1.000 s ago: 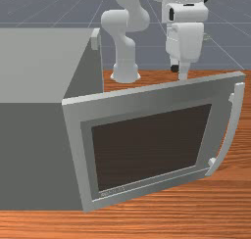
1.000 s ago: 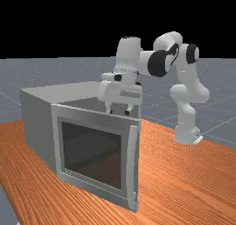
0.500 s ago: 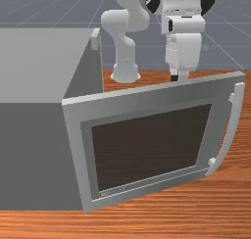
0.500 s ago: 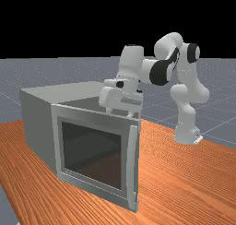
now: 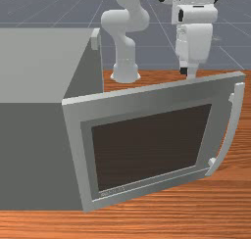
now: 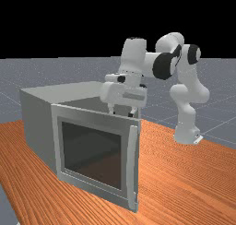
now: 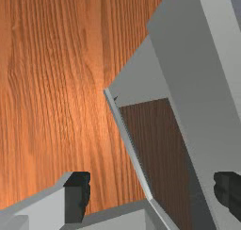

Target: Close the microwave

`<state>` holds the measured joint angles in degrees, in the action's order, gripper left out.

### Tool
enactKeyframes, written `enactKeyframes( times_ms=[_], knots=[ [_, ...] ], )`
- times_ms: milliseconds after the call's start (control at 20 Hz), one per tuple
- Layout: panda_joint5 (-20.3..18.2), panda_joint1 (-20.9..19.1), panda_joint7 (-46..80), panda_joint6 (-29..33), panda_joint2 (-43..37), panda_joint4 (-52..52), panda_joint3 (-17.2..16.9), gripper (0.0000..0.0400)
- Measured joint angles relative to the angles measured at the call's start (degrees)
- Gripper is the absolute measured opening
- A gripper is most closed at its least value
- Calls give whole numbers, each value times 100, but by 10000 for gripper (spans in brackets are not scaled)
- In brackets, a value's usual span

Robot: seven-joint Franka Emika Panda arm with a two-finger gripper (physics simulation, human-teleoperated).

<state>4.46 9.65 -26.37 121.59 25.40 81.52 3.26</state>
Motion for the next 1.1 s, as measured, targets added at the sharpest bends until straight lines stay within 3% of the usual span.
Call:
enactKeyframes(
  times_ms=[150, 550, 750, 1100],
  knots=[
    [26, -27, -113, 187, -109, 155, 5, 390],
    [-235, -91, -209, -390, -52, -359, 90, 400],
    [11, 131, 176, -531, 80, -590, 38, 400],
    [-77, 109, -28, -800, 599, -1419, 91, 400]
  ],
)
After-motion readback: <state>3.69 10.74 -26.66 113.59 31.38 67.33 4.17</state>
